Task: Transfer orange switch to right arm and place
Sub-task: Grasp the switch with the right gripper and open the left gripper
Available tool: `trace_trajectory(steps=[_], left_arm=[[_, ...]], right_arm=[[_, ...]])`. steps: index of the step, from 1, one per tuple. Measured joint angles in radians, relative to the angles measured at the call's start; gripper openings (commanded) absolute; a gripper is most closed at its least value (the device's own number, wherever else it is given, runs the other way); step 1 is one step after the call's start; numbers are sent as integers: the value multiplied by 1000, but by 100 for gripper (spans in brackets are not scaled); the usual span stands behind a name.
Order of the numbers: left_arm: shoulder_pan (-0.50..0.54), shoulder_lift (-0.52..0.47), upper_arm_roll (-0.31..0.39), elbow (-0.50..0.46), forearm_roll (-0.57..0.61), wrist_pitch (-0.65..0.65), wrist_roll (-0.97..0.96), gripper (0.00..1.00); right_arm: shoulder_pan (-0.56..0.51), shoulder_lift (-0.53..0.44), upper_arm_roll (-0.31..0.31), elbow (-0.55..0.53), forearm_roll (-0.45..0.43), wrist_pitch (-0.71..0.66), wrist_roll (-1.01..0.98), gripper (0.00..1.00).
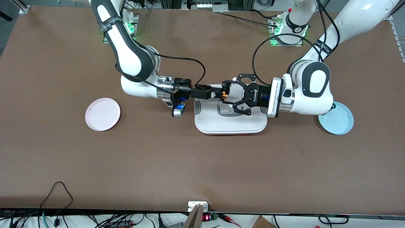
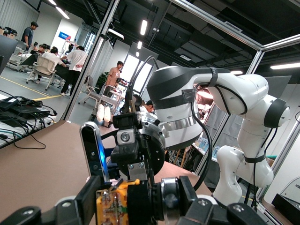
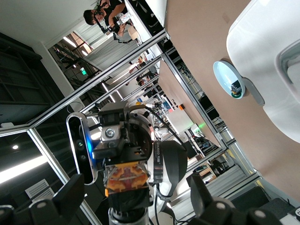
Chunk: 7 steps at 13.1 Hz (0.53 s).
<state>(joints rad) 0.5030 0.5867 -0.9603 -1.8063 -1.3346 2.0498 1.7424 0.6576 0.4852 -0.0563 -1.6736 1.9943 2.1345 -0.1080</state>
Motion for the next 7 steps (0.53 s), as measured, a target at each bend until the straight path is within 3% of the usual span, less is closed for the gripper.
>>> trace_trajectory(steps=[5, 7], left_arm=[[0, 0, 0, 0, 0, 0, 0, 46], [0, 0, 0, 0, 0, 0, 0, 46]], right_arm=[[22, 9, 2, 14, 54, 0, 1, 98], [33, 9, 2, 14, 55, 1, 1, 90]])
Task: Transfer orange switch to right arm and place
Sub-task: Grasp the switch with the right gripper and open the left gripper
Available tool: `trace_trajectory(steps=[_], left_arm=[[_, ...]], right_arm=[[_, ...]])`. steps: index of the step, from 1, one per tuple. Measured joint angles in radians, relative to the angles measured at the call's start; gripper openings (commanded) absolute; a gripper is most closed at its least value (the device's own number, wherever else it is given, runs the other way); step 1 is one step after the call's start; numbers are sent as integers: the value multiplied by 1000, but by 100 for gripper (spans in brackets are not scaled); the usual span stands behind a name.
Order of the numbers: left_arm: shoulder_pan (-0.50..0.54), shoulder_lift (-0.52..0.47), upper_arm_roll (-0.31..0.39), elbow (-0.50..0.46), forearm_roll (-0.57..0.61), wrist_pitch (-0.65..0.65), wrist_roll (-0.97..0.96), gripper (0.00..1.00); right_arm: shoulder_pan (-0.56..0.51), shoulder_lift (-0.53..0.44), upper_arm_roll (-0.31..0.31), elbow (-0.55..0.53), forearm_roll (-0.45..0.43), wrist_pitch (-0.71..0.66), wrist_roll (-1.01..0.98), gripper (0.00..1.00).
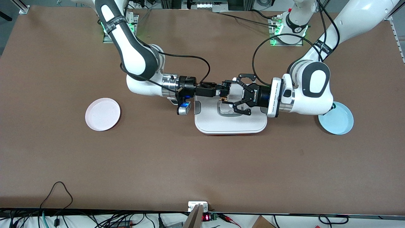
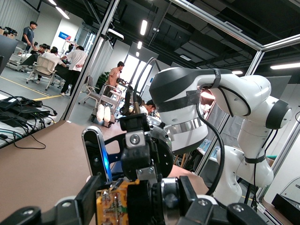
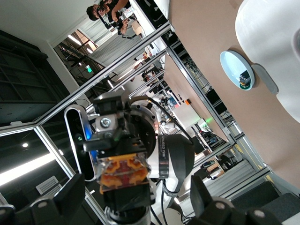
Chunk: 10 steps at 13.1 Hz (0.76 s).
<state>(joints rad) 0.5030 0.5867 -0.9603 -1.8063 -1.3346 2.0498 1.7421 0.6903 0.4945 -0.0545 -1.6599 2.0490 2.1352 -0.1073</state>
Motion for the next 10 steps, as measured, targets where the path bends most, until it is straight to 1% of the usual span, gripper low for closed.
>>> trace_trajectory(steps=[2, 5, 7, 9, 10], left_arm=[[0, 0, 0, 0, 0, 0, 0, 46], [0, 0, 0, 0, 0, 0, 0, 46], [0, 0, 0, 1, -2, 1, 0, 46], [0, 0, 1, 0, -12, 2, -11, 49], [0, 0, 1, 0, -12, 2, -13, 54]], right_arm=[[3, 0, 0, 0, 1, 1, 0, 65], [-11, 0, -3, 1, 6, 1, 0, 43], [-17, 0, -3, 1, 8, -2, 0, 33], [-18, 0, -3, 3, 8, -2, -8, 32], [-18, 1, -3, 3, 8, -2, -9, 32]])
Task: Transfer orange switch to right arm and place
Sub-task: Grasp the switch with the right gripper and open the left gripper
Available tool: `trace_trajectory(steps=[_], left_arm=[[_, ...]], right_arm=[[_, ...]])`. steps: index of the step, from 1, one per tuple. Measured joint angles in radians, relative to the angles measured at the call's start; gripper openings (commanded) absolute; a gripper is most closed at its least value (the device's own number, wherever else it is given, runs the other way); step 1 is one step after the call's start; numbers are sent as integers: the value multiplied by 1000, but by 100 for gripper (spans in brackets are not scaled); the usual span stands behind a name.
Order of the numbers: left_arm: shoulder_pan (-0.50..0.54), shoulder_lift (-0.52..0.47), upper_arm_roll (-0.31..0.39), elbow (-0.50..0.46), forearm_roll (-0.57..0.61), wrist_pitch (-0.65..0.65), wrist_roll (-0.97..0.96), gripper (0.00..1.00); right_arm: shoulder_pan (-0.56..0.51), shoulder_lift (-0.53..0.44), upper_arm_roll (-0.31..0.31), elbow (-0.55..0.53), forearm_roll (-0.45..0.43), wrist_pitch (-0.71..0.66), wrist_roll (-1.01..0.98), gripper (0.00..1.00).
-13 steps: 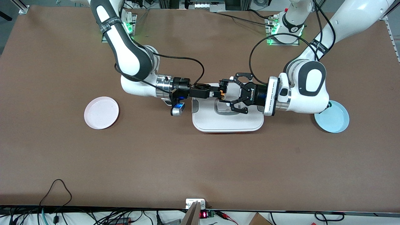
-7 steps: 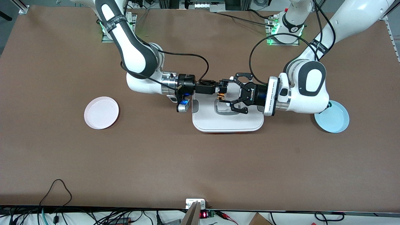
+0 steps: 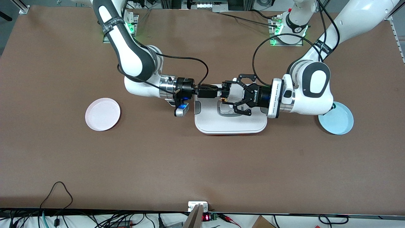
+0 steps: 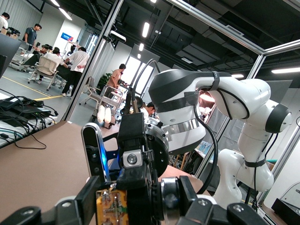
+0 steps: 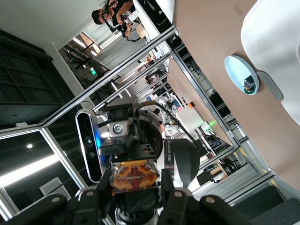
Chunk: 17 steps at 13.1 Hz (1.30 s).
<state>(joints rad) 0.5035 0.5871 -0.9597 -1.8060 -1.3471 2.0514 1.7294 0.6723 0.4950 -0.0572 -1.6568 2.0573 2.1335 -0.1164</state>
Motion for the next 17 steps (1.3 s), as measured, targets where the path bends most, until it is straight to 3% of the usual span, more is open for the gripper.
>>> trace_trajectory(steps=[1, 4, 5, 17], left_arm=[[0, 0, 0, 0, 0, 0, -10, 62], [0, 0, 0, -1, -1, 0, -54, 72], [1, 0, 0, -3, -8, 0, -65, 100], [36, -9, -16, -17, -48, -35, -179, 100]], right_arm=[[0, 0, 0, 0, 0, 0, 0, 31], [0, 0, 0, 0, 0, 0, 3, 31], [0, 0, 0, 0, 0, -1, 3, 31], [-7, 0, -3, 13, -9, -4, -20, 30]])
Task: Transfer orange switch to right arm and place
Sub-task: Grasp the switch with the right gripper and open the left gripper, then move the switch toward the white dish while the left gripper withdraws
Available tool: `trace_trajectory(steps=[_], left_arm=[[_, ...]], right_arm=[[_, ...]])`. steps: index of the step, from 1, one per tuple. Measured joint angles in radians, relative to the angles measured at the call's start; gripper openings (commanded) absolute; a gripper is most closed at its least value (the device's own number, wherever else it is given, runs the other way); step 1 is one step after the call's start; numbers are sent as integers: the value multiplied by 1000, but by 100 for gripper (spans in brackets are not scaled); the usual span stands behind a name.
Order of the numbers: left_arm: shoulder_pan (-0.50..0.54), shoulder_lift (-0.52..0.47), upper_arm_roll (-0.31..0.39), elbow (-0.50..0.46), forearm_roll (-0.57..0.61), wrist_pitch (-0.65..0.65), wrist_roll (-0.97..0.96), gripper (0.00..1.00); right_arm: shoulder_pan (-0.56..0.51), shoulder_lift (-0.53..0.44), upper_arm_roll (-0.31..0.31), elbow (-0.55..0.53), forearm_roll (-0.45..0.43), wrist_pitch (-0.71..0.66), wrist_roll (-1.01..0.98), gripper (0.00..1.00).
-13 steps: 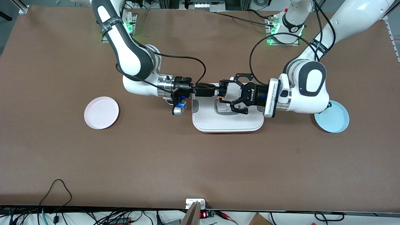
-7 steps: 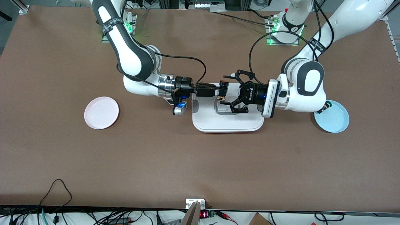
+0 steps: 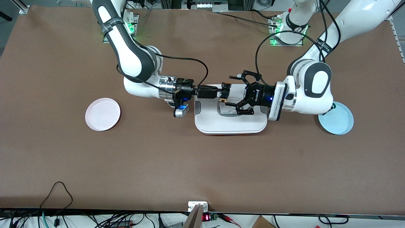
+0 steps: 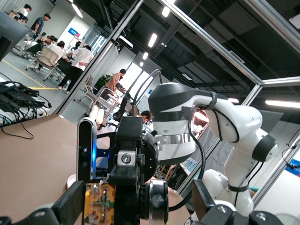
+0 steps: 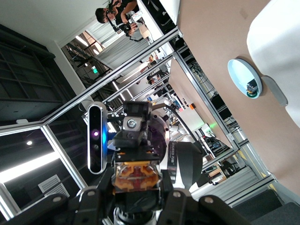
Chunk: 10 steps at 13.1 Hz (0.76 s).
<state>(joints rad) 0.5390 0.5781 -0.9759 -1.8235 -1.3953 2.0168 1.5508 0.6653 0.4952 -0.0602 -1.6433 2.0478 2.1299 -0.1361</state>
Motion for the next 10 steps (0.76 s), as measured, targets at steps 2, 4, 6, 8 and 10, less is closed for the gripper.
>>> trace_trajectory(steps=[2, 4, 6, 8, 10], left_arm=[[9, -33, -4, 7, 0, -12, -95, 100], [23, -85, -5, 9, 31, -36, -206, 100], [58, -134, -7, 21, 107, -97, -341, 100], [98, -181, -7, 51, 200, -183, -505, 100], [137, -218, -7, 83, 321, -286, -682, 100]], right_arm=[[-12, -10, -2, 1, -38, -5, 0, 30], [-42, -12, -4, -3, -88, -38, 0, 29], [-87, -22, -7, -16, -159, -93, 0, 28], [-139, -38, -8, -29, -259, -160, 0, 28], [-204, -54, -10, -36, -404, -251, 0, 27]])
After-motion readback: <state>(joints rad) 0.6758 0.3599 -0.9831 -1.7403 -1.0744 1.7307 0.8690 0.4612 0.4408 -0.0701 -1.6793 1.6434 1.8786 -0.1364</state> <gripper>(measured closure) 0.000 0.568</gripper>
